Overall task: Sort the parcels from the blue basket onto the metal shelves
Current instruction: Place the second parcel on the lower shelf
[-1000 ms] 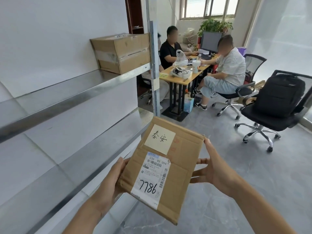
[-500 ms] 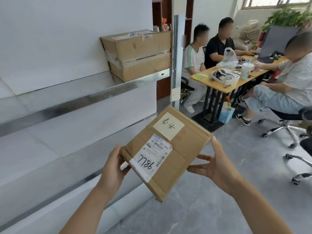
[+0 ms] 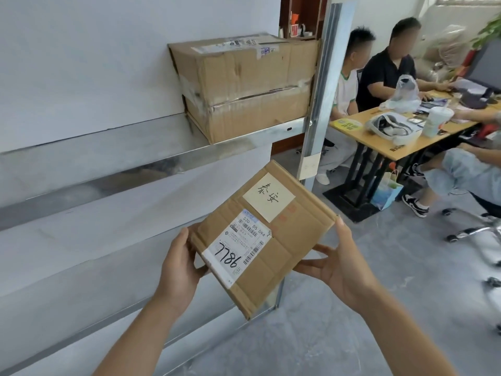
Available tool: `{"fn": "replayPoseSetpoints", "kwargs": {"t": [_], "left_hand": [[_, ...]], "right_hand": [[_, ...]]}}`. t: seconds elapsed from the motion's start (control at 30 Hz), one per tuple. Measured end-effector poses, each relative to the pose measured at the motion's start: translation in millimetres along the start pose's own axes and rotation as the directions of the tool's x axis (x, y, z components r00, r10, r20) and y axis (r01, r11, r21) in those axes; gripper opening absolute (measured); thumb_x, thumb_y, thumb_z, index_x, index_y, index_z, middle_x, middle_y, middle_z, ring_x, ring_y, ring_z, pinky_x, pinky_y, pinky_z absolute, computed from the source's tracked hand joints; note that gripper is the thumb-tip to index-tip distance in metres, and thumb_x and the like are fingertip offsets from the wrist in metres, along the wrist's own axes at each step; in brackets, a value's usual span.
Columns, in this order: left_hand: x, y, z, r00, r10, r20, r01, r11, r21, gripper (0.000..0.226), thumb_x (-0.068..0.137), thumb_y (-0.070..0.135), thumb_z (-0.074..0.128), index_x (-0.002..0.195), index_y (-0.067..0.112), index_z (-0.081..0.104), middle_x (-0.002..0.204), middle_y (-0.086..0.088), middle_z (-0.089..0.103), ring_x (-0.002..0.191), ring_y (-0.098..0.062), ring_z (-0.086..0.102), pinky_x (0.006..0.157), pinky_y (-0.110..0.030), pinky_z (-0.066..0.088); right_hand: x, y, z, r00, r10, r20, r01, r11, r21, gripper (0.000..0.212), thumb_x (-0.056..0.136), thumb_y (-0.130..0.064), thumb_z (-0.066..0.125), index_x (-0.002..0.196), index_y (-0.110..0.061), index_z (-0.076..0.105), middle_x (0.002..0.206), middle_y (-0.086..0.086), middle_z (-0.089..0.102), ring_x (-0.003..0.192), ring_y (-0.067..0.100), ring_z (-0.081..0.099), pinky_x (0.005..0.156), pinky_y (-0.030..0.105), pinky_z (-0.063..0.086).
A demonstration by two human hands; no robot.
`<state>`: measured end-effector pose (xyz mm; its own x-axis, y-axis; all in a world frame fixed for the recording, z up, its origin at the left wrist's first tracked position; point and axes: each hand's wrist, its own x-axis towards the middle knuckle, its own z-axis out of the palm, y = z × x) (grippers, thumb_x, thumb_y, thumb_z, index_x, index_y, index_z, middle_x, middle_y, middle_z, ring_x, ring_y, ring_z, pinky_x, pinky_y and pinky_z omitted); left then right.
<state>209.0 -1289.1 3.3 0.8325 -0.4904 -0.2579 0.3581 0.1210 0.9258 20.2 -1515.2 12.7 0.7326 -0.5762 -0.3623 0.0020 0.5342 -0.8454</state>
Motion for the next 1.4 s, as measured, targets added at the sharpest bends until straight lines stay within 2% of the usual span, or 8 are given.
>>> {"fn": "replayPoseSetpoints", "kwargs": {"t": [0.07, 0.2, 0.37, 0.57, 0.93, 1.2, 1.33, 1.4], "left_hand": [[19.8, 3.0, -1.1, 0.999, -0.044, 0.027, 0.045, 0.999, -0.016, 0.055, 0.105, 0.052, 0.03, 0.131, 0.016, 0.064, 0.136, -0.018, 0.068, 0.131, -0.042, 0.059, 0.094, -0.057, 0.055], [54.6, 4.0, 1.0, 0.999, -0.009, 0.041, 0.01, 1.0, -0.024, 0.052, 0.105, 0.048, 0.034, 0.118, 0.01, 0.067, 0.104, -0.013, 0.075, 0.109, -0.036, 0.063, 0.105, -0.057, 0.048], [84.2, 4.9, 3.5, 0.997, -0.068, 0.028, 0.07, 0.996, -0.057, 0.059, 0.107, 0.05, 0.029, 0.141, 0.01, 0.057, 0.142, -0.025, 0.062, 0.134, -0.042, 0.057, 0.115, -0.06, 0.042], [108.3, 8.3, 13.2, 0.996, -0.08, -0.028, 0.076, 0.989, -0.126, 0.043, 0.107, 0.048, 0.031, 0.106, 0.024, 0.066, 0.123, -0.016, 0.067, 0.116, -0.034, 0.062, 0.096, -0.049, 0.048], [137.6, 5.2, 18.1, 0.986, -0.139, -0.09, 0.132, 0.988, -0.081, 0.044, 0.106, 0.054, 0.026, 0.118, 0.037, 0.065, 0.126, -0.008, 0.069, 0.116, -0.03, 0.063, 0.091, -0.048, 0.05], [150.9, 1.1, 18.6, 0.977, -0.187, -0.099, 0.179, 0.98, -0.088, 0.044, 0.106, 0.052, 0.028, 0.107, 0.034, 0.069, 0.115, -0.007, 0.071, 0.106, -0.027, 0.066, 0.087, -0.044, 0.051], [156.7, 0.3, 14.8, 0.972, -0.215, -0.095, 0.207, 0.975, -0.086, 0.042, 0.106, 0.05, 0.03, 0.104, 0.032, 0.068, 0.109, -0.008, 0.072, 0.097, -0.025, 0.068, 0.074, -0.038, 0.051], [160.4, -1.3, 12.1, 0.97, -0.227, -0.083, 0.22, 0.972, -0.087, 0.042, 0.107, 0.05, 0.029, 0.107, 0.032, 0.067, 0.111, -0.009, 0.072, 0.098, -0.023, 0.067, 0.074, -0.038, 0.05]], "right_hand": [[14.8, 0.8, 6.5, 1.0, 0.01, -0.014, -0.01, 1.0, 0.005, 0.049, 0.099, -0.068, 0.04, 0.147, -0.061, 0.03, 0.146, 0.021, 0.047, 0.1, 0.056, 0.074, 0.094, 0.065, 0.057], [35.8, 1.9, 15.0, 1.0, 0.012, -0.013, -0.011, 0.999, 0.037, 0.044, 0.103, -0.063, 0.037, 0.145, -0.057, 0.031, 0.141, 0.023, 0.052, 0.101, 0.056, 0.073, 0.083, 0.059, 0.064], [63.4, -3.8, 19.2, 0.999, 0.047, -0.023, -0.046, 0.997, 0.058, 0.048, 0.102, -0.063, 0.041, 0.148, -0.053, 0.031, 0.143, 0.025, 0.052, 0.1, 0.057, 0.073, 0.079, 0.058, 0.065], [93.2, -11.9, 30.1, 0.993, 0.114, -0.038, -0.112, 0.991, 0.071, 0.027, 0.105, -0.061, 0.036, 0.131, -0.056, 0.034, 0.152, 0.022, 0.043, 0.099, 0.053, 0.075, 0.092, 0.06, 0.059], [119.2, -8.3, 43.6, 0.967, 0.227, -0.117, -0.201, 0.959, 0.2, 0.056, 0.105, -0.059, 0.037, 0.158, -0.041, 0.031, 0.15, 0.026, 0.036, 0.076, 0.045, 0.076, 0.098, 0.069, 0.053], [127.9, 0.6, 57.8, 0.946, 0.284, -0.158, -0.243, 0.942, 0.233, 0.037, 0.106, -0.059, 0.033, 0.109, -0.032, 0.058, 0.098, 0.024, 0.055, 0.123, 0.06, 0.058, 0.097, 0.064, 0.052], [135.7, 7.8, 64.3, 0.932, 0.302, -0.202, -0.251, 0.937, 0.245, 0.041, 0.105, -0.06, 0.037, 0.128, -0.028, 0.046, 0.1, 0.025, 0.053, 0.125, 0.061, 0.056, 0.1, 0.066, 0.051], [139.0, 11.3, 67.5, 0.923, 0.321, -0.213, -0.26, 0.927, 0.27, 0.043, 0.105, -0.059, 0.038, 0.12, -0.021, 0.052, 0.1, 0.028, 0.054, 0.126, 0.062, 0.055, 0.103, 0.067, 0.05]]}}
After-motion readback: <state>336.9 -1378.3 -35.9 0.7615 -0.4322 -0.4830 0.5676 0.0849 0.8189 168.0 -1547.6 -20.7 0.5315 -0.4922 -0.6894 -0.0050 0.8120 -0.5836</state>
